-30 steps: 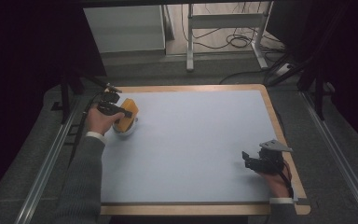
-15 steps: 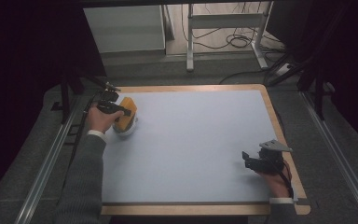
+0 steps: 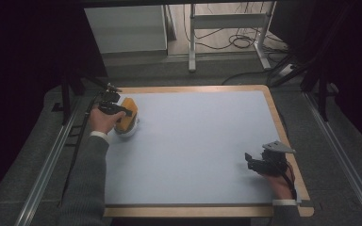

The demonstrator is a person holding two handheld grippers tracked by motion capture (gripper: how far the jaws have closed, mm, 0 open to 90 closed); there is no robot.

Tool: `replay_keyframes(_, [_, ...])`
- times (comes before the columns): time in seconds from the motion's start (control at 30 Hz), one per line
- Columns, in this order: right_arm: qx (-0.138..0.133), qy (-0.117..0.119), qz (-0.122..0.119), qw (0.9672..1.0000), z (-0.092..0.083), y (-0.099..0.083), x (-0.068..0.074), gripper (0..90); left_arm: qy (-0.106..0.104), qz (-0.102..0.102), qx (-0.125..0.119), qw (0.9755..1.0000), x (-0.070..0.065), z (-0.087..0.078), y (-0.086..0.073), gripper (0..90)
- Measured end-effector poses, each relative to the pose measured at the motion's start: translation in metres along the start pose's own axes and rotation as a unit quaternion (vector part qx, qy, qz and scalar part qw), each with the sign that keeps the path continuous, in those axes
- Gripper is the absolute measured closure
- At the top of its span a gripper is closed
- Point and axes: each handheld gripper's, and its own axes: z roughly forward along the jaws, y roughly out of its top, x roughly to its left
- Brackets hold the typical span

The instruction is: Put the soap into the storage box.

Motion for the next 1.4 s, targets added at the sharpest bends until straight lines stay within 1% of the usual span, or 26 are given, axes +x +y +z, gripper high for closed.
replay_keyframes(0.17, [0.001,0.000,0.001,1.0000,0.000,0.000,0.000,15.8,0.003,-0.007,0.001,1.0000,0.004,0.003,-0.004,60.9])
replay_keyframes(0.2, [0.001,0.000,0.000,1.0000,0.000,0.000,0.000,15.8,0.004,-0.013,-0.004,0.9999,0.006,0.003,-0.005,60.9])
replay_keyframes(0.37, [0.000,0.000,-0.001,1.0000,0.000,0.000,0.000,15.8,0.006,-0.013,-0.004,0.9999,0.007,0.002,-0.006,60.9])
replay_keyframes(0.4, [0.000,0.000,-0.002,1.0000,0.001,0.000,0.000,15.8,0.007,-0.018,-0.007,0.9998,0.008,0.002,-0.007,60.9])
replay_keyframes(0.5, [0.000,0.000,-0.001,1.0000,0.001,0.000,0.001,15.8,0.010,-0.020,-0.005,0.9997,0.009,0.004,-0.008,60.9])
replay_keyframes(0.63, [-0.001,0.000,-0.001,1.0000,0.000,0.000,0.000,15.8,0.012,-0.031,-0.010,0.9994,0.011,0.006,-0.011,60.9])
replay_keyframes(0.73, [0.000,0.000,-0.001,1.0000,0.001,0.000,0.000,15.8,0.016,-0.032,-0.011,0.9993,0.012,0.005,-0.012,60.9])
replay_keyframes(0.9, [0.001,0.000,-0.001,1.0000,0.001,0.000,0.002,15.8,0.017,-0.042,-0.016,0.9988,0.014,0.009,-0.012,60.9])
replay_keyframes(0.97, [0.002,0.000,-0.001,1.0000,0.001,0.000,0.002,15.8,0.017,-0.043,-0.016,0.9988,0.014,0.010,-0.012,60.9])
replay_keyframes(1.0, [0.001,0.000,-0.001,1.0000,0.001,0.000,0.001,15.8,0.018,-0.040,-0.007,0.9990,0.016,0.013,-0.012,60.8])
replay_keyframes(1.03, [0.001,0.000,-0.001,1.0000,0.001,0.000,0.001,15.8,0.018,-0.040,-0.007,0.9990,0.016,0.013,-0.012,60.8])
replay_keyframes(1.07, [0.001,-0.001,-0.001,1.0000,0.001,0.000,0.001,15.8,0.020,-0.042,-0.003,0.9989,0.016,0.017,-0.012,60.8])
replay_keyframes(1.13, [0.002,-0.002,-0.001,1.0000,0.001,0.000,0.000,15.8,0.021,-0.042,-0.003,0.9989,0.016,0.018,-0.012,60.8])
replay_keyframes(1.23, [0.003,-0.002,-0.001,1.0000,0.001,-0.001,0.000,15.8,0.018,-0.043,-0.006,0.9989,0.014,0.019,-0.013,60.6])
replay_keyframes(1.27, [0.003,-0.002,-0.001,1.0000,0.002,-0.001,0.000,15.8,0.018,-0.046,-0.012,0.9987,0.013,0.019,-0.013,59.9])
replay_keyframes(1.3, [0.003,-0.002,-0.001,1.0000,0.002,-0.001,0.000,15.8,0.018,-0.043,-0.017,0.9988,0.013,0.017,-0.013,59.9])
replay_keyframes(1.33, [0.002,-0.001,-0.002,1.0000,0.002,-0.001,0.001,15.8,0.023,-0.041,-0.019,0.9987,0.012,0.014,-0.012,52.8])
replay_keyframes(1.37, [0.002,-0.001,-0.002,1.0000,0.002,-0.001,0.001,15.8,0.023,-0.041,-0.019,0.9987,0.012,0.014,-0.012,49.2])
replay_keyframes(1.4, [0.003,-0.001,-0.004,1.0000,0.002,0.000,0.001,15.8,0.034,-0.037,-0.028,0.9984,0.011,0.011,-0.011,45.3])
